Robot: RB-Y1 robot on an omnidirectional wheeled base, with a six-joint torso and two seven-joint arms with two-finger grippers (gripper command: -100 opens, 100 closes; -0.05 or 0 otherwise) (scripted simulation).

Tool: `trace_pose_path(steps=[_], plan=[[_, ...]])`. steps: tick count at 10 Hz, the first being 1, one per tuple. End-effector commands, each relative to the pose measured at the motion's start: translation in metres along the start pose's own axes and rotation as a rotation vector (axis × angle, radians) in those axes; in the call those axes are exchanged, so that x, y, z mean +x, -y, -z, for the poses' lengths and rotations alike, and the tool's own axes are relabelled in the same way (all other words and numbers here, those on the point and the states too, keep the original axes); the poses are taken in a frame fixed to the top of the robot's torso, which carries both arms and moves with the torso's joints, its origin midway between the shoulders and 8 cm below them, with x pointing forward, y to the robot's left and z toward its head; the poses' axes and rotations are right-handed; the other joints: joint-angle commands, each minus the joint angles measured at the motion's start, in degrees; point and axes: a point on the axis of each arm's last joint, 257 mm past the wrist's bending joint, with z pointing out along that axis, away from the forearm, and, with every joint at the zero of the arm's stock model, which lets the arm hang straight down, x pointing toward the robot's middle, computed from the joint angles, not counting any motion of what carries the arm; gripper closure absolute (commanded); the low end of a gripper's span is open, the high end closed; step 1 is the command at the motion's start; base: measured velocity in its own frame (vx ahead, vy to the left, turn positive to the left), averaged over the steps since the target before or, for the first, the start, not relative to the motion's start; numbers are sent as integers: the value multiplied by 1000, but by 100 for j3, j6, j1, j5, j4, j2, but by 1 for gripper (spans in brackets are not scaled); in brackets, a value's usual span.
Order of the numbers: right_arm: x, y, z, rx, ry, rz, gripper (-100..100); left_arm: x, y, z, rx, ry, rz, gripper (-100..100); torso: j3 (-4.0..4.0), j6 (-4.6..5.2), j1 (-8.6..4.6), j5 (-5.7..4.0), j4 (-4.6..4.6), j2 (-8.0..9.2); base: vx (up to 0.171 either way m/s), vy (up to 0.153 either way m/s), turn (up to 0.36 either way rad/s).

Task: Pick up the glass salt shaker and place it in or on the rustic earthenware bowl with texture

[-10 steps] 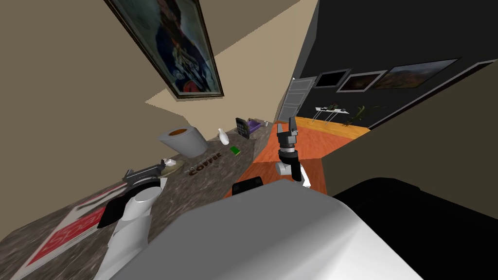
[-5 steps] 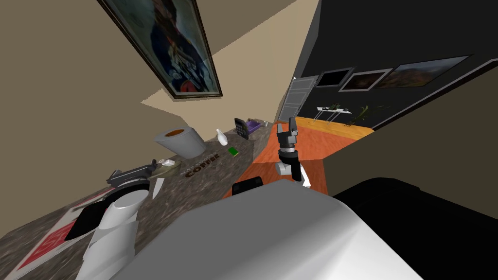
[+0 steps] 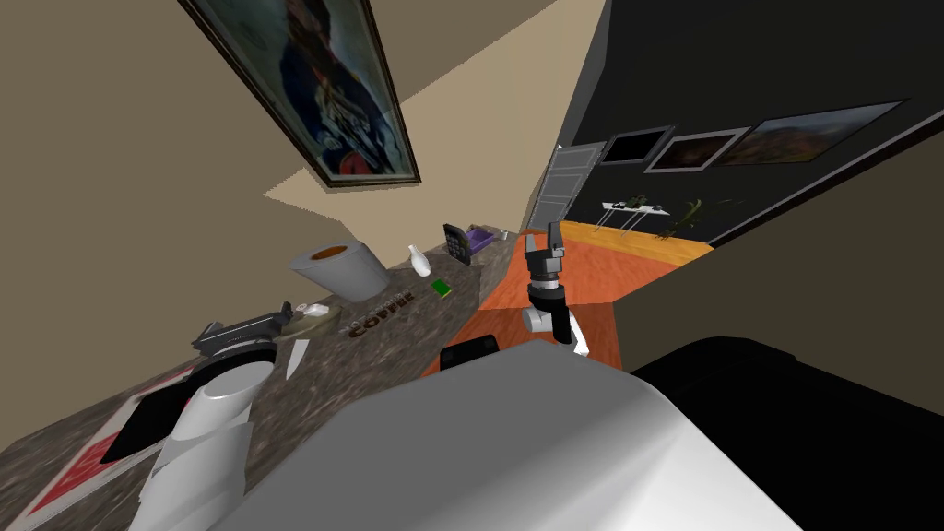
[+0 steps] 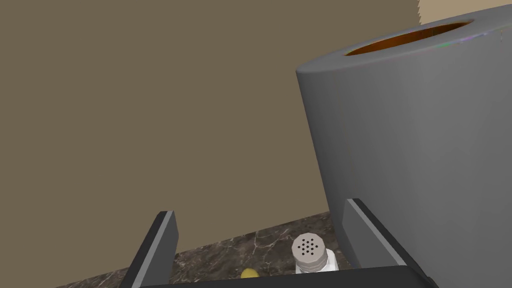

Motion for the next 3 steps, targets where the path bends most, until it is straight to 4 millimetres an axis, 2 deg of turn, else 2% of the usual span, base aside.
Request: trace_pose_path(steps=[1, 3], plan=[[0, 0, 0, 0, 0, 0, 0, 0, 0, 0, 0, 0, 0, 0, 0, 0, 0, 0, 0, 0, 0, 0, 0], [0, 0, 0, 0, 0, 0, 0, 0, 0, 0, 0, 0, 0, 0, 0, 0, 1, 0, 0, 0, 0, 0, 0]])
